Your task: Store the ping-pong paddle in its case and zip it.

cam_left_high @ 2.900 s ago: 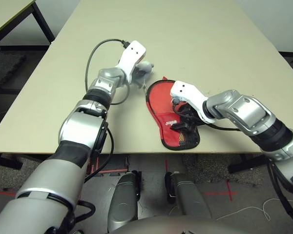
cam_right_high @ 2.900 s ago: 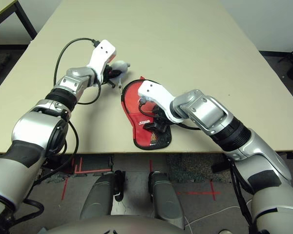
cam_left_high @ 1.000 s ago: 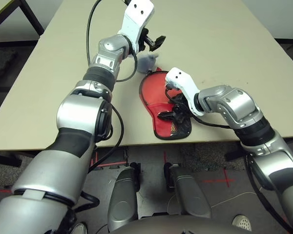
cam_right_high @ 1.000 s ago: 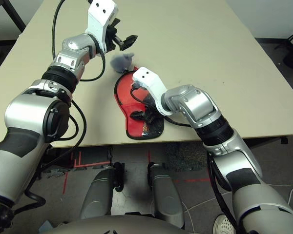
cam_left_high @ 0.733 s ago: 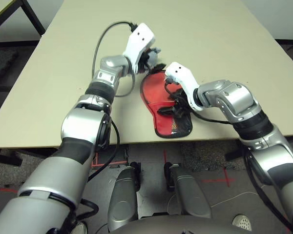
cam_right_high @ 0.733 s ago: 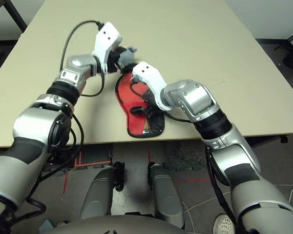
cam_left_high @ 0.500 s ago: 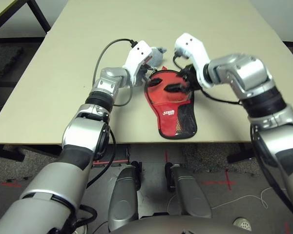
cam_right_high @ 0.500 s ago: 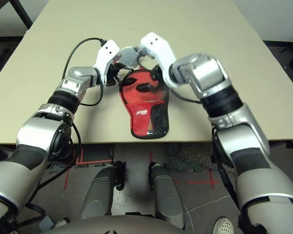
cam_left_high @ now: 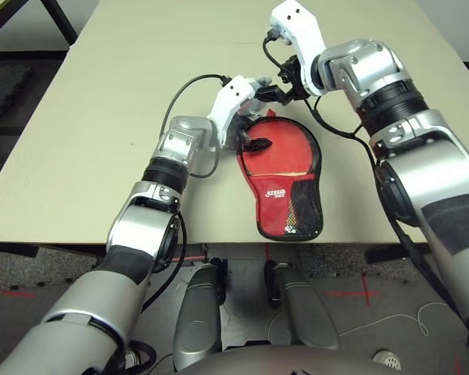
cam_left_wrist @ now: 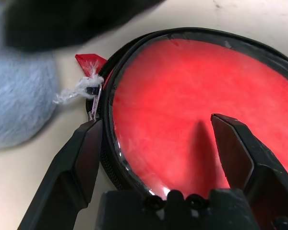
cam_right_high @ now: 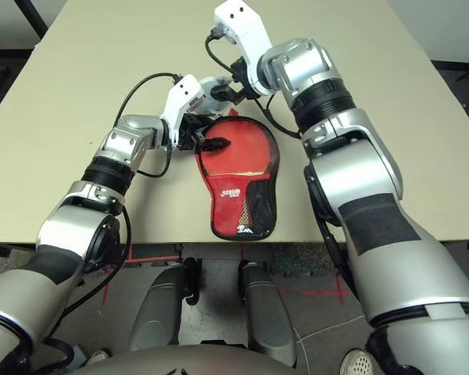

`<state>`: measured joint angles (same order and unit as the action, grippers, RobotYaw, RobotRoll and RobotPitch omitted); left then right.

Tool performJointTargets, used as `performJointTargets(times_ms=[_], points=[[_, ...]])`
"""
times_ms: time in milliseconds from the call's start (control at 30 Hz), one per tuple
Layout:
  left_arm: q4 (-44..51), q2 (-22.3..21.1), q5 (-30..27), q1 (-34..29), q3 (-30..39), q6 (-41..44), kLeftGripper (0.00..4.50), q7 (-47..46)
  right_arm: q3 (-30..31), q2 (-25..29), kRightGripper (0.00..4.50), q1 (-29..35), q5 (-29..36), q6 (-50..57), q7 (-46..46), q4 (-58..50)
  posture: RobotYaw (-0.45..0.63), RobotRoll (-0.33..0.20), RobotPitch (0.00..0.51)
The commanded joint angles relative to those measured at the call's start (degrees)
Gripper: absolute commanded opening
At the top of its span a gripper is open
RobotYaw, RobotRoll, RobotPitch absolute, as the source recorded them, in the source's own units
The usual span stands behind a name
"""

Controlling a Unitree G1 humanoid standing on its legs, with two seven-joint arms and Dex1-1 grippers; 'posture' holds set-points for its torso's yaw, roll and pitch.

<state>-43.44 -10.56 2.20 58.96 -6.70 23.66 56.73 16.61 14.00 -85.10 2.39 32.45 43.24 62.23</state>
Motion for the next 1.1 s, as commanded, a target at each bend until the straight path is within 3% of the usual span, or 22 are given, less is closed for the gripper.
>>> performJointTargets(times_ms=[33,333,700,1100], points=[[4.08,0.13,-1.33,-3.25,-3.15,3.31,4.47,3.75,-1.80,-1.02,4.50,-2.61,-2.33,-5.18,-0.40,5.91,0.07,0.000,0.180],[9.15,-0.70,-2.81,-3.95,-2.25,5.04,4.47,0.94,-4.50,-2.83,4.50,-4.11,-5.74,-9.55,-0.88,11.34,0.10,0.000,0.181],[5.77,-1.42,-6.12,2.03,1.93,-1.71,4.47,-3.26,-10.11,-3.86,4.50,-5.39,-5.53,-12.13,-4.26,11.95,0.11,0.000,0.175],[14.67,-1.53,-6.46,-4.34,-6.16,5.23,4.47,3.74,-11.11,-4.04,4.50,-5.45,-7.41,-12.98,-4.72,12.54,0.10,0.000,0.173]])
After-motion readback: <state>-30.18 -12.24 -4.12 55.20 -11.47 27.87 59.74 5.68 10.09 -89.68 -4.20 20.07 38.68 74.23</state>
